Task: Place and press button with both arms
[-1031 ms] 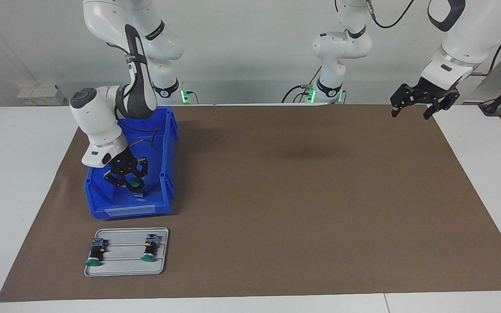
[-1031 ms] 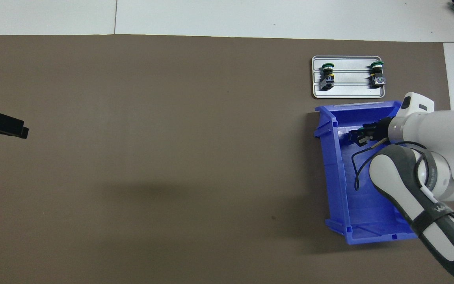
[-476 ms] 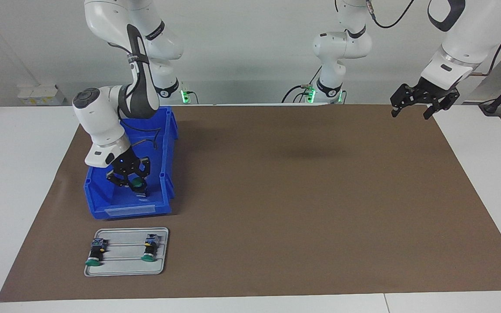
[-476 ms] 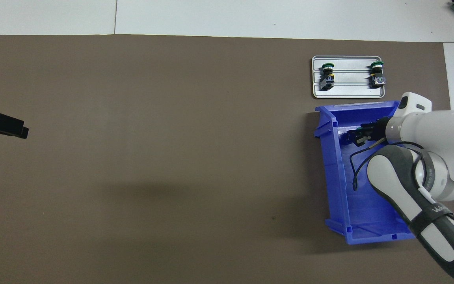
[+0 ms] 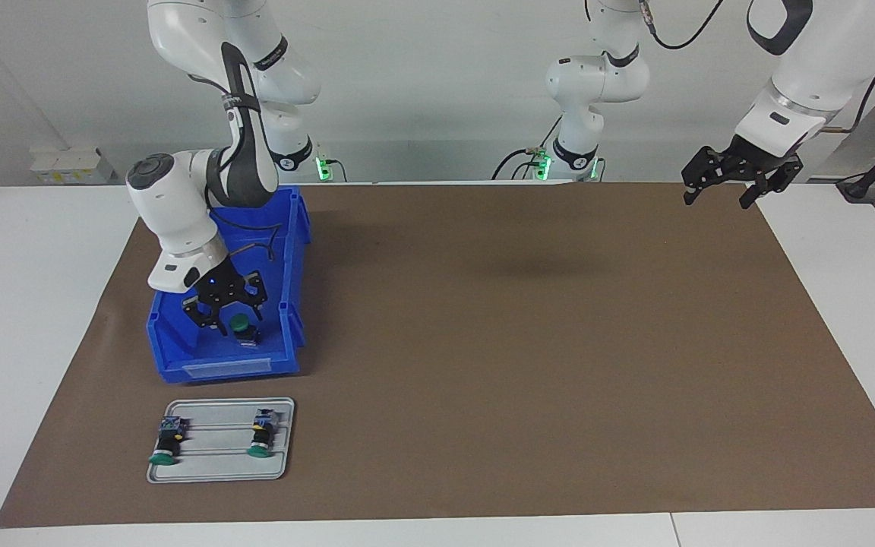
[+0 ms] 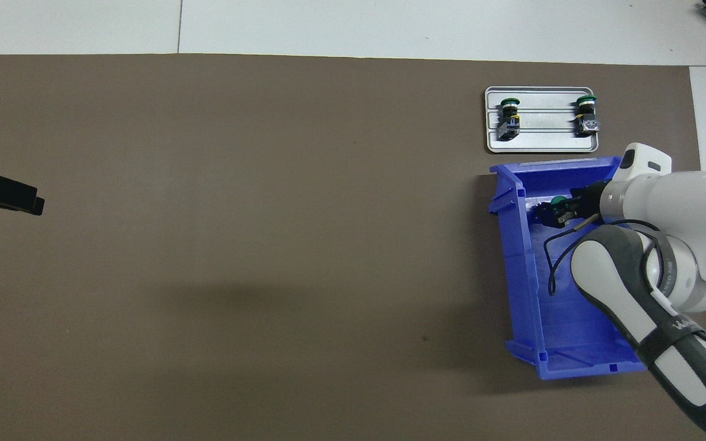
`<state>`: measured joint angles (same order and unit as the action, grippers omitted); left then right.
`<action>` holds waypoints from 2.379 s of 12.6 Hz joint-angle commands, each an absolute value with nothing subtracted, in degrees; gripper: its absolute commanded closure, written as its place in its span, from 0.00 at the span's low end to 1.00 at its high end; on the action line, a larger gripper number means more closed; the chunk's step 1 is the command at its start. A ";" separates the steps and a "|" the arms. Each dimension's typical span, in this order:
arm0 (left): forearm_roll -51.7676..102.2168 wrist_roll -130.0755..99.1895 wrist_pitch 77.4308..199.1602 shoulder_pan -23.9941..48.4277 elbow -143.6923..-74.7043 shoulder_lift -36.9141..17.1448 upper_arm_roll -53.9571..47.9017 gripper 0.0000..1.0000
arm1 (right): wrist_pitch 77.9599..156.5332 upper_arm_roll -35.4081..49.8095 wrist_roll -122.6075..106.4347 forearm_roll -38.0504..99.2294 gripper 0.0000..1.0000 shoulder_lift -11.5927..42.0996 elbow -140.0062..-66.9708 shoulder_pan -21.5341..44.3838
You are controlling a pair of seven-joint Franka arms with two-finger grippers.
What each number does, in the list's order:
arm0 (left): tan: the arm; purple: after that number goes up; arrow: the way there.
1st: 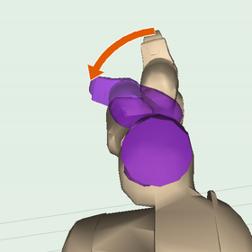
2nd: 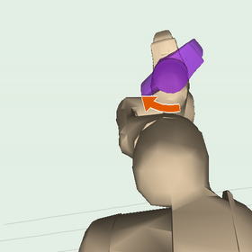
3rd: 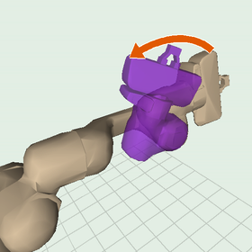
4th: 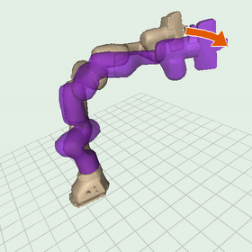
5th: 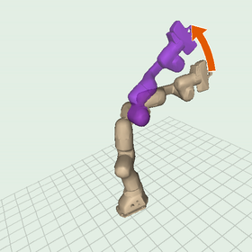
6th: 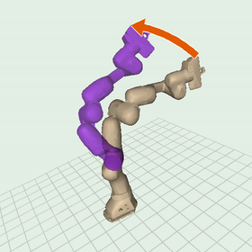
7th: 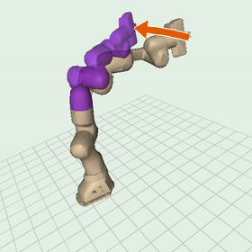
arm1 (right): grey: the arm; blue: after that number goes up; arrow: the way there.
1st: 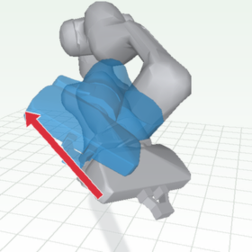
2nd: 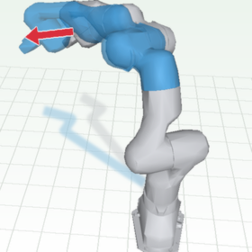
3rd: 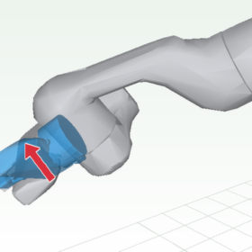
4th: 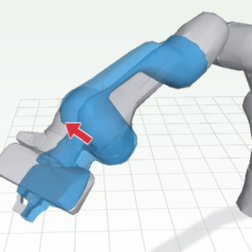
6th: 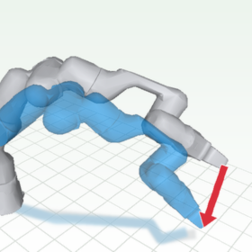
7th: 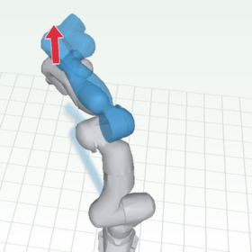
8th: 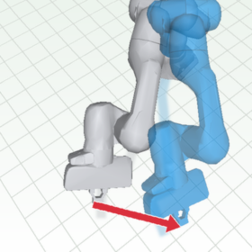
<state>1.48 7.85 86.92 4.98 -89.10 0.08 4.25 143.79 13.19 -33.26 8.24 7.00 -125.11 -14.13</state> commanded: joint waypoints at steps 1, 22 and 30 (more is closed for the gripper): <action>0.53 7.91 87.45 4.75 -90.88 1.67 4.04 0.00 | 144.23 13.62 -34.01 10.28 0.14 6.68 -124.98 -14.59; 0.53 7.91 87.45 4.75 -90.88 1.58 4.04 0.00 | 100.11 12.92 0.10 -2.63 0.10 4.31 -95.89 -15.47; 0.53 7.91 87.45 4.75 -90.79 1.67 4.04 0.00 | 89.30 2.80 -5.07 -1.50 0.07 9.94 -82.27 -6.73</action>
<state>1.48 7.85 86.92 4.98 -89.10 0.09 4.25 90.80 10.50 -1.25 -1.58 8.84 -84.79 -12.62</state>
